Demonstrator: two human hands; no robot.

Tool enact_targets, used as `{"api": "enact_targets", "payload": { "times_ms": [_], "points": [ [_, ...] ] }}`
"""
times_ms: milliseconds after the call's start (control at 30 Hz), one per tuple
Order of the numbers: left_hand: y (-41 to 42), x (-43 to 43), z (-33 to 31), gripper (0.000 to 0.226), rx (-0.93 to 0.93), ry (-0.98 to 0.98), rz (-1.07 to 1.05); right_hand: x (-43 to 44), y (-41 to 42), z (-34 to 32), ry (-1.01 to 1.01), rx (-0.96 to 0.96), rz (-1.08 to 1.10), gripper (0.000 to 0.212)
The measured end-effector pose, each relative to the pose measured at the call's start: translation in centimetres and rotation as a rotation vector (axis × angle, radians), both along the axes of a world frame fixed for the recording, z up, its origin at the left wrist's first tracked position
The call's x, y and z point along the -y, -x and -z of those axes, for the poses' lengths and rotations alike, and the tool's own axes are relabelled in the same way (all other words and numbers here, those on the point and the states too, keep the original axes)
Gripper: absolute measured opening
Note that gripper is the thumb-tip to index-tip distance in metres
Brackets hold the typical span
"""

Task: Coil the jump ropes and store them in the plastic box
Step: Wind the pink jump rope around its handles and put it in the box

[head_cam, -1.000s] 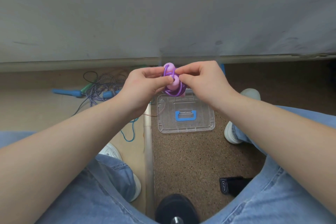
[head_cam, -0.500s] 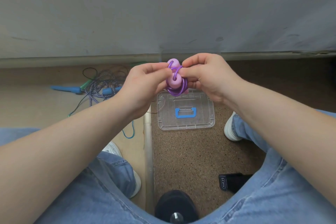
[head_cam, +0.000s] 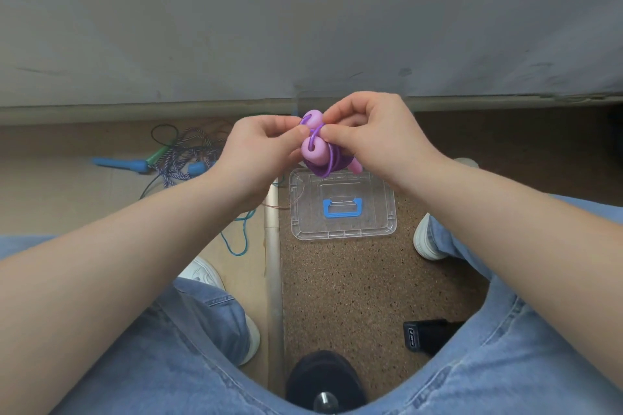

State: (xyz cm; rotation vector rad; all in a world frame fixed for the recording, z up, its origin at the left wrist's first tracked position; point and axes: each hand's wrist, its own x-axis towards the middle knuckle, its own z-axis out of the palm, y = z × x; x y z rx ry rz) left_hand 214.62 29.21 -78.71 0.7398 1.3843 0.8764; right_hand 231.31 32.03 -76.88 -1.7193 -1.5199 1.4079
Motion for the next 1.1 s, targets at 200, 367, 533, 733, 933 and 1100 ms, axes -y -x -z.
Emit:
{"api": "enact_targets", "payload": {
  "times_ms": [200, 367, 533, 733, 933, 1100],
  "points": [
    [0.1, -0.3, -0.4, 0.012, -0.168, -0.076, 0.021, 0.6, 0.4, -0.2, 0.167, -0.241, 0.18, 0.017],
    [-0.1, -0.1, -0.8, 0.032, 0.04, -0.037, 0.058, 0.1, -0.3, 0.1, 0.241, -0.323, 0.319, 0.023],
    [0.2, -0.4, -0.5, 0.021, 0.033, -0.035, 0.063, -0.3, -0.7, 0.5, 0.213, -0.332, 0.292, 0.024],
    [-0.3, -0.4, -0.9, 0.021, -0.12, -0.083, 0.114, -0.8, -0.9, 1.2, -0.037, -0.131, 0.11, 0.012],
    [-0.1, -0.7, -1.4, 0.022, -0.1, -0.155, 0.106, 0.9, -0.6, 0.7, 0.117, -0.261, -0.257, 0.062],
    [0.3, -0.6, -1.2, 0.023, -0.168, -0.186, 0.227, 1.2, -1.0, 0.8, 0.05, -0.203, -0.287, 0.065]
  ]
}}
